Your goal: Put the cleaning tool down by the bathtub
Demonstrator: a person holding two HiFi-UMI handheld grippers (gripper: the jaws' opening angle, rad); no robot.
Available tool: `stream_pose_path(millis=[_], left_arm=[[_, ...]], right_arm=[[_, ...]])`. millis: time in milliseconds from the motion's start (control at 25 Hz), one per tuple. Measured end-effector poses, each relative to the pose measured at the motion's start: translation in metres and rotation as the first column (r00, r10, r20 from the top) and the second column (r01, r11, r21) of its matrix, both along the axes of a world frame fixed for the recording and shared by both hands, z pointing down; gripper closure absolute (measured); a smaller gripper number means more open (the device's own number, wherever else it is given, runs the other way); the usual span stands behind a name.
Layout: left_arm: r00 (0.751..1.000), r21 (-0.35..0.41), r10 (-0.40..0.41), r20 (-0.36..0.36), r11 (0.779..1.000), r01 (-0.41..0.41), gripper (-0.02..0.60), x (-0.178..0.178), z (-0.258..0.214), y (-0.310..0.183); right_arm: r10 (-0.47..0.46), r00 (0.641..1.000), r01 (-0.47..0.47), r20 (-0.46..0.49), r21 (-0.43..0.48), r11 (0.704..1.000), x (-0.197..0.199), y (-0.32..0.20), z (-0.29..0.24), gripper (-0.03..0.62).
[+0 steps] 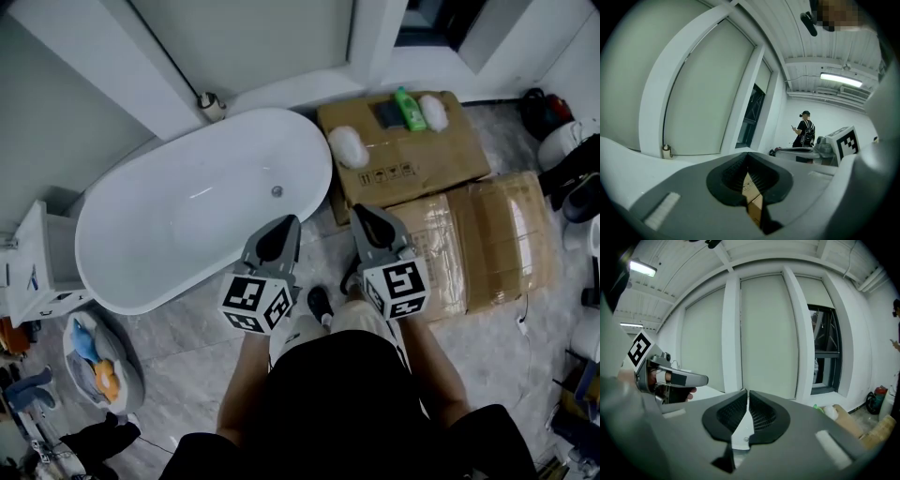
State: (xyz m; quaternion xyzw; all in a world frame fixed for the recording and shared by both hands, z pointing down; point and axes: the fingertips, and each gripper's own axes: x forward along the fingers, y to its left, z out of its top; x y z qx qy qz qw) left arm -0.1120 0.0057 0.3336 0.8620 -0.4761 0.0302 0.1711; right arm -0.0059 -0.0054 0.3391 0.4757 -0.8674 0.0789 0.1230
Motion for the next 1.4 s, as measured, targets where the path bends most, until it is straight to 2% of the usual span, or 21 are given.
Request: stream_pose_path(millis=[400,800,1400], left_arm=[[1.000,0.067,0.023,-0.002,0.998,-0.022,0.583,0.017,-0.032,0.006],[1.000,0.127,0.023,-0.001,0.992,-0.023,0.583,0.018,-0.062,0.015],[1.000,0.117,-0.006,0.011,0.993,0.004,0.583,-0.005,-0.062,0.014]], right_arm=[[-0.029,0.999,0.028,0.026,0.059,0.998,-0.008,0.009,-0.045,0.586],[-0.055,0.997,0.051,0.053,0.078,0.996,-0.018,0.022,-0.071,0.588],[-0.072,0.996,0.068,0.049,0.065,0.996,-0.035,0.025,-0.074,0.588]])
